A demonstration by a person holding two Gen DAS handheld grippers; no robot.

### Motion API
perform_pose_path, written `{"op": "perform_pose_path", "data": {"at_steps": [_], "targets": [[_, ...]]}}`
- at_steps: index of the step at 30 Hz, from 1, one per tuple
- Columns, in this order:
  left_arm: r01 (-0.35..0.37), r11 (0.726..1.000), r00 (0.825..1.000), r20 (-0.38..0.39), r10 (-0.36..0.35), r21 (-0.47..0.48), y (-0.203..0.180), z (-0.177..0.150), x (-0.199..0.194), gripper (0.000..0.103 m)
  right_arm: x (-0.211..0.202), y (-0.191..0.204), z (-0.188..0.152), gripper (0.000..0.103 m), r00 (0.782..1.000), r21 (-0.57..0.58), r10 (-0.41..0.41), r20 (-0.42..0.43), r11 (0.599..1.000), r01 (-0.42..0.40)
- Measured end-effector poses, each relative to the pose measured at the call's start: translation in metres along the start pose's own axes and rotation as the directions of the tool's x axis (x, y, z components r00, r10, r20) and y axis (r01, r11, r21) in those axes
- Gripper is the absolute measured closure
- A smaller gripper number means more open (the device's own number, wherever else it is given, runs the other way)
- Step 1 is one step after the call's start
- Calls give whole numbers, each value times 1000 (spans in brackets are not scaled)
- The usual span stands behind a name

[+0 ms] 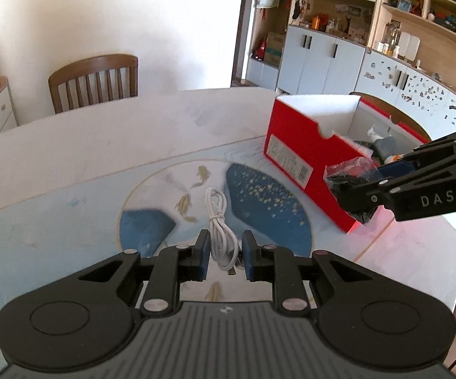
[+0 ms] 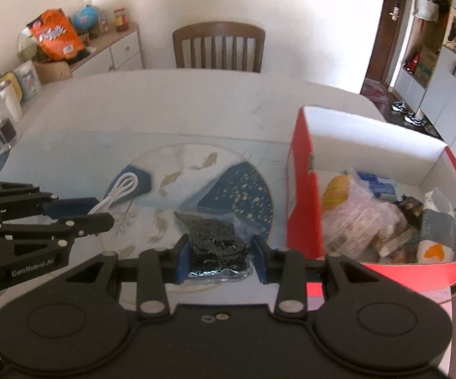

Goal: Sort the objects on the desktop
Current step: 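Lift the black pouch and white cable and carry them over the shoebox, then lower the pouch and cable into the shoebox and open both grippers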

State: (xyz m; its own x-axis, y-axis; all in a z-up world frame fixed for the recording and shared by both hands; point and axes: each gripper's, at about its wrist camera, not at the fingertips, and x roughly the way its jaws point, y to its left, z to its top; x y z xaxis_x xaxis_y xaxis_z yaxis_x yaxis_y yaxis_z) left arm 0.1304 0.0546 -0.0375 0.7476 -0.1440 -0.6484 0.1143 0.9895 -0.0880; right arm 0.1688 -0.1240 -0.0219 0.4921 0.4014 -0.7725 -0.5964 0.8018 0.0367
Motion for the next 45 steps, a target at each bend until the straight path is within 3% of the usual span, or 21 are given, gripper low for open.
{"op": "perform_pose_path", "data": {"at_steps": [19, 35, 45], "targets": [[20, 998, 997, 67, -24, 65, -69, 56, 10, 83, -34, -86, 8, 64, 994, 61, -44, 101, 997, 38], [66, 991, 994, 75, -74, 114, -140, 105, 50, 83, -42, -172, 0, 64, 991, 98, -79, 111, 993, 68], [126, 974, 988, 67, -141, 187, -177, 143, 82, 83, -33, -203, 3, 64, 992, 112, -74, 99, 992, 63]]}}
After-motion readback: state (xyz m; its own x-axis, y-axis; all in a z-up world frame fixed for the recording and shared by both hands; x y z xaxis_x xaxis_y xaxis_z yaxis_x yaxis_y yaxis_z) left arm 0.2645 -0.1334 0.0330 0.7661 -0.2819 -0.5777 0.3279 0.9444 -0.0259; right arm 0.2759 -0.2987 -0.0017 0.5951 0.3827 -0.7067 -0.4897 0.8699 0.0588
